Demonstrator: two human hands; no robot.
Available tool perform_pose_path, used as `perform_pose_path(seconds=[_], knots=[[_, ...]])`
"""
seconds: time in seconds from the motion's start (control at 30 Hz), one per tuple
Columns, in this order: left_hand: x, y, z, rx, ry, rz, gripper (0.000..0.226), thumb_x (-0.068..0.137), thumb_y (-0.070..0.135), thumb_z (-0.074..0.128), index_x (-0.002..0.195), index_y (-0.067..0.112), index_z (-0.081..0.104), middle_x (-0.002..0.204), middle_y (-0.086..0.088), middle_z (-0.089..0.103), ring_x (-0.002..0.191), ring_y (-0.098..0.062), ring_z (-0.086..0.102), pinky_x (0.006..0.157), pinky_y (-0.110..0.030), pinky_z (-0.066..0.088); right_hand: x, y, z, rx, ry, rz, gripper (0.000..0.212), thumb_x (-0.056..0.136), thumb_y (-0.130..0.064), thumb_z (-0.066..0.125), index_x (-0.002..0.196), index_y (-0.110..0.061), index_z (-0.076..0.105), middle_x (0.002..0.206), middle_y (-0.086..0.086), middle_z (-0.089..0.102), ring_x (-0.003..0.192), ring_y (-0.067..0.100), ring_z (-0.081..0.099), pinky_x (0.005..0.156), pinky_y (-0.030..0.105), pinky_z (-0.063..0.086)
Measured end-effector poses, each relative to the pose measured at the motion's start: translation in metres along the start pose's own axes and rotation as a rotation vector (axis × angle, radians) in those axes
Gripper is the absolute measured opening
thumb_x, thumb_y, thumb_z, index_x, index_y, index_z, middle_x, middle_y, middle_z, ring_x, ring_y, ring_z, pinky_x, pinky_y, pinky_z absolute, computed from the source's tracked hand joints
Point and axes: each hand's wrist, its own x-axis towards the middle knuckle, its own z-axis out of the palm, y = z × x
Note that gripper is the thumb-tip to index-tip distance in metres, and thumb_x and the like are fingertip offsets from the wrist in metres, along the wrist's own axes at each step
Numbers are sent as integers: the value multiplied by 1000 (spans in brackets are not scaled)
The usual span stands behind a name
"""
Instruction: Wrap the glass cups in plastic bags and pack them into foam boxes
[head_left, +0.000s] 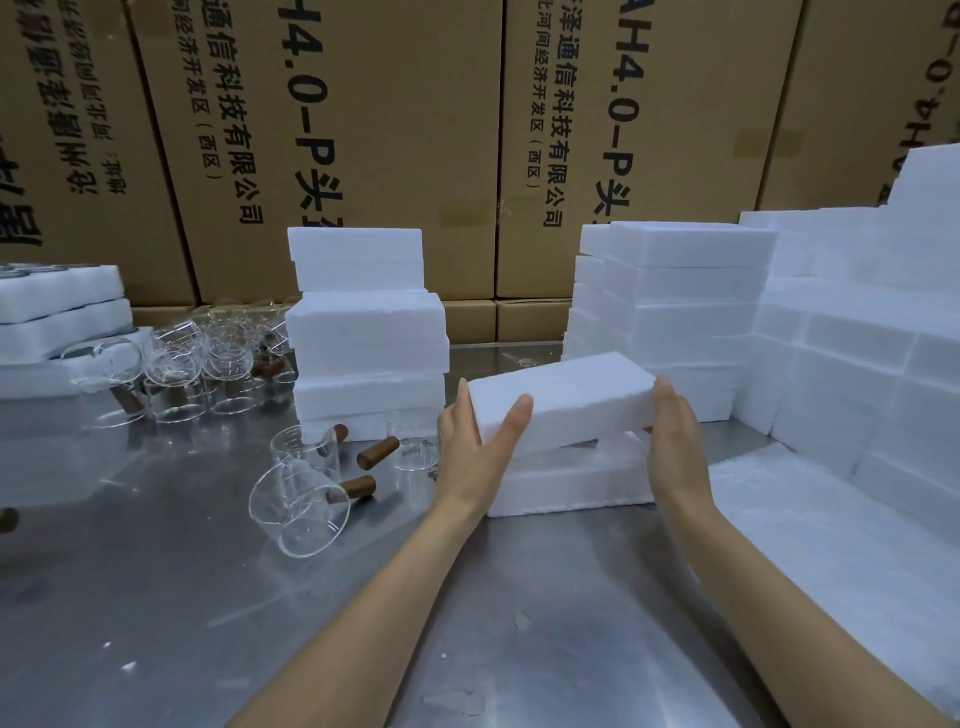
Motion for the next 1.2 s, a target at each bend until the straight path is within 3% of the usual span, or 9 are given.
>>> perform_pose_path(seconds=[0.17,0.27,0.33,0.53,0.7,0.9,1.03,1.1,1.2], knots=[[0,-1,-2,17,2,-24,93,62,76,48,145,39,25,125,17,21,113,1,27,93,-25,23,2,3,-4,-69,14,39,32,95,-55,31,91,-26,43,82,-18,44,75,-2,42,64,26,33],[-4,1,-2,-3,-37,-17,47,59,78,52,99,60,36,112,23,29,94,17,38,89,-24,26,1,6,-4,-107,30,47,37,95,-54,30,93,-21,46,81,-13,47,75,2,44,66,31,32],[-3,0,-3,9,-42,-15,40,53,81,50,84,61,35,103,27,30,86,28,33,88,-23,26,0,9,-4,-140,33,56,38,96,-51,29,95,-17,45,80,-12,46,74,8,44,71,33,30],[-2,-2,-3,50,-65,3,31,63,70,52,84,56,34,110,19,24,89,13,34,90,-27,25,-1,18,-5,-273,71,43,39,95,-44,26,90,-9,45,75,-5,45,68,5,41,59,31,29],[-4,-5,-6,97,-124,6,36,64,70,52,90,57,31,115,20,20,109,2,21,93,-27,22,-1,21,-5,-380,108,45,33,92,-39,27,72,-16,37,70,0,44,64,13,39,55,29,28],[0,-6,-8,89,-135,-11,54,75,66,60,116,48,30,120,14,22,110,-2,22,92,-28,21,-1,19,-5,-423,103,37,35,92,-41,28,70,-16,35,68,0,42,63,16,39,56,33,28],[-2,-7,-7,44,-117,-3,47,76,65,61,114,52,36,129,12,34,129,-11,32,94,-28,27,-3,19,-3,-410,47,59,44,94,-52,22,85,-17,45,76,-5,48,79,21,47,69,36,32],[-4,-9,-5,103,-26,3,70,80,64,59,140,43,29,148,9,30,141,-14,25,105,-30,29,-3,20,-2,-420,31,57,51,94,-58,19,94,-15,48,81,-7,50,86,24,48,74,37,32],[-11,-2,-5,384,230,365,73,88,53,58,149,25,28,153,5,32,141,-13,28,111,-34,27,-1,21,-2,-420,31,55,55,93,-61,17,95,-16,48,83,-5,51,88,25,49,76,37,32]])
